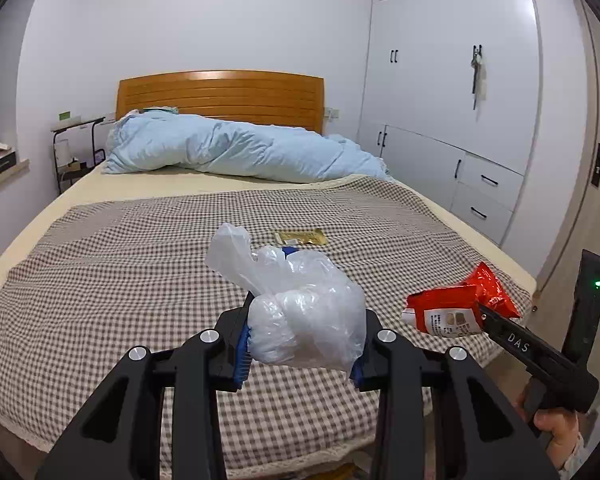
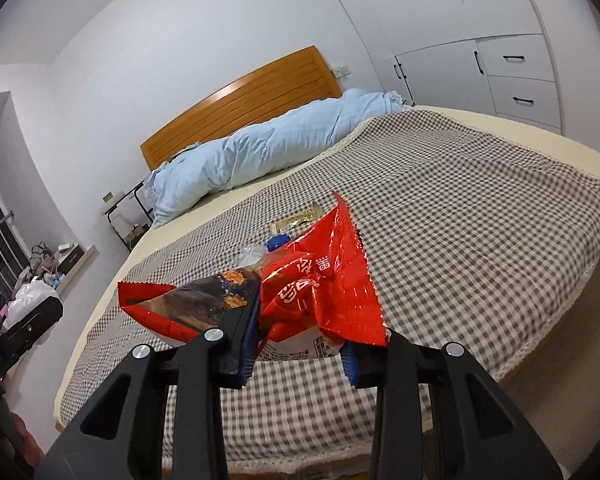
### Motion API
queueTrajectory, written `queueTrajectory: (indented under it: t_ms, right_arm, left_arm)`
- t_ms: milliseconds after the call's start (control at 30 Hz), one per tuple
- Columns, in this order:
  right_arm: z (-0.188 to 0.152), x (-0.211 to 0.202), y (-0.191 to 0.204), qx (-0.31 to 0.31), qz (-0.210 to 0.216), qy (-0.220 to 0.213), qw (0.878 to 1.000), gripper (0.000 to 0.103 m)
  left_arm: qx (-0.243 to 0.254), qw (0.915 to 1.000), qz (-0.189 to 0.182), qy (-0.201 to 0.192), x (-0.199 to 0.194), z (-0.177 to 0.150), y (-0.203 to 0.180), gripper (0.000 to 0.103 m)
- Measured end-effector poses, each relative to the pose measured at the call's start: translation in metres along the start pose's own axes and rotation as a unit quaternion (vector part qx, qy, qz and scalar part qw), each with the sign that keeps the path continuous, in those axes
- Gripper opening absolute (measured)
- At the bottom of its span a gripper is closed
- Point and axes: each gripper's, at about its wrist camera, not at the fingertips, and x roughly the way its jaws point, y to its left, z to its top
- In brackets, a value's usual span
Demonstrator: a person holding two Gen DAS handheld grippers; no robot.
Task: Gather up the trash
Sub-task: 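Carry the plastic bag and red packet down to the floor trash bag with both tools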
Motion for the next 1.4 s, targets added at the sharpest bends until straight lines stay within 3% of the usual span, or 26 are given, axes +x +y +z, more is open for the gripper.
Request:
queueTrajectory:
  t_ms: [367,633,1100,1400]
  right_arm:
    - [-0.034,-0.03,-0.011,-0.049,-0.008,-0.003,0.999,0.033]
    - [-0.054,-0.049,-0.018,-0.073,0.0,0.002,0.997,0.033]
    - [-0.09,-0.07,-0.024,-0.112,0.007,0.018,0.994,0.033]
    - [-0.122,-0.073,-0.028,-0.125,-0.002,0.031,0.992,0.033]
  left_arm:
    - [-0.008,0.9992,-0.036,-0.018,-0.035,-0.038,-0.005,0.034]
    - [0.002,0.998,-0.042,-0.047,-0.062,-0.063,-0.017,0.034]
    - [-0.025,0.9973,-0.068,-0.012,-0.057,-0.11,-0.013,0.034]
    - [-0.013,0.9955,-0.094,0.009,-0.047,-0.144,-0.014,0.034]
